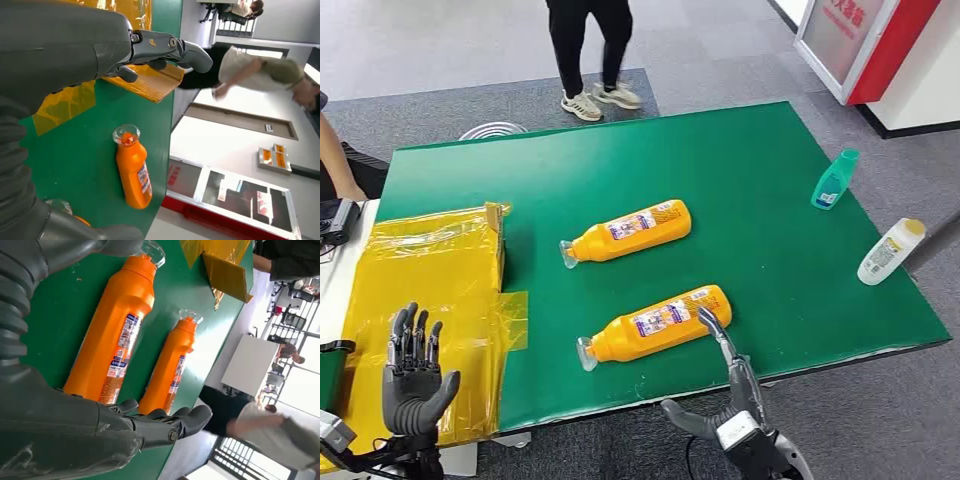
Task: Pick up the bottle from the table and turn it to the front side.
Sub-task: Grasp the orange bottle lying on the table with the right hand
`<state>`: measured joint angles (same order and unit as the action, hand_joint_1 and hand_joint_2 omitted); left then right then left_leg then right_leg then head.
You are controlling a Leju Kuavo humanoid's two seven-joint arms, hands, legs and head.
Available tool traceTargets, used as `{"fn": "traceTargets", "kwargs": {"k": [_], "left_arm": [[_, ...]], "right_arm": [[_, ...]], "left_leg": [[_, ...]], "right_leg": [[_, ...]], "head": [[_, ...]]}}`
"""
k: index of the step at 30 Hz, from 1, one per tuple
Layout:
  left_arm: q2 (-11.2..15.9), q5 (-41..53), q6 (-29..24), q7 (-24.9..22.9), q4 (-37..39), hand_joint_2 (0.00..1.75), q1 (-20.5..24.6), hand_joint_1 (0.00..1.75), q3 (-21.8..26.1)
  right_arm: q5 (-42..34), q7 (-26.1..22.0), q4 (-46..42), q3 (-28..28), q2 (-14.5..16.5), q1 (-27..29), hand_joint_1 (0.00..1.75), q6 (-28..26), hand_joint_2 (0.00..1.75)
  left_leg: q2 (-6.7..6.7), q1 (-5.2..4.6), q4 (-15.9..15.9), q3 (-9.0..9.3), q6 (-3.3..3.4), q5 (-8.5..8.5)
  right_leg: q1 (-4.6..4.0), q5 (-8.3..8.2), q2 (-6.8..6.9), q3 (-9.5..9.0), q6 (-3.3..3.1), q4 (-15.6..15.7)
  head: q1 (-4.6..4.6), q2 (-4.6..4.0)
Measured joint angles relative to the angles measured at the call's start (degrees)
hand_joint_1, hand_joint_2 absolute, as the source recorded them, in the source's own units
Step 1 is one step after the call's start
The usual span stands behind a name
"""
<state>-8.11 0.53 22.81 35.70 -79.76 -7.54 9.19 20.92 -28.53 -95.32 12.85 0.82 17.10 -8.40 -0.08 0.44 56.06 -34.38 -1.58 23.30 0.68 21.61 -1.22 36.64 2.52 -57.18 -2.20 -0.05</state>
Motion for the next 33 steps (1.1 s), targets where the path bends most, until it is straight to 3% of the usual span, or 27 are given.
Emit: {"fn": "traceTargets", "kwargs": {"k": [10, 22, 33], "left_arm": [[-0.1, -0.7, -1.2, -0.2, -0.4, 1.75, -0.6, 0.00, 0.8], [-2.0, 4.9, 0.1, -2.2, -2.9, 1.75, -3.5, 0.00, 12.0], [-1.7, 11.2, 1.6, -2.5, -3.0, 1.75, -3.6, 0.00, 14.2]], "right_arm": [[1.5, 1.3, -0.2, 0.3, -0.3, -0.4, 0.00, -2.7, 1.75], [6.0, 5.6, 0.9, 6.8, 0.7, -3.3, 0.00, -8.9, 1.75], [11.2, 8.7, 2.3, 9.9, 0.5, -6.8, 0.00, -9.0, 1.75]], "left_leg": [[0.00, 0.00, 0.0, -0.01, 0.00, 0.00], [0.00, 0.02, 0.0, -0.01, -0.01, -0.01], [0.00, 0.01, 0.0, 0.00, -0.02, -0.03]], "right_leg": [[0.00, 0.00, 0.00, -0.01, 0.00, 0.0], [-0.01, 0.03, 0.01, -0.01, -0.02, 0.0], [-0.01, 0.01, 0.01, -0.01, -0.01, 0.0]], "head": [[0.00, 0.01], [-0.01, 0.01], [0.00, 0.00]]}}
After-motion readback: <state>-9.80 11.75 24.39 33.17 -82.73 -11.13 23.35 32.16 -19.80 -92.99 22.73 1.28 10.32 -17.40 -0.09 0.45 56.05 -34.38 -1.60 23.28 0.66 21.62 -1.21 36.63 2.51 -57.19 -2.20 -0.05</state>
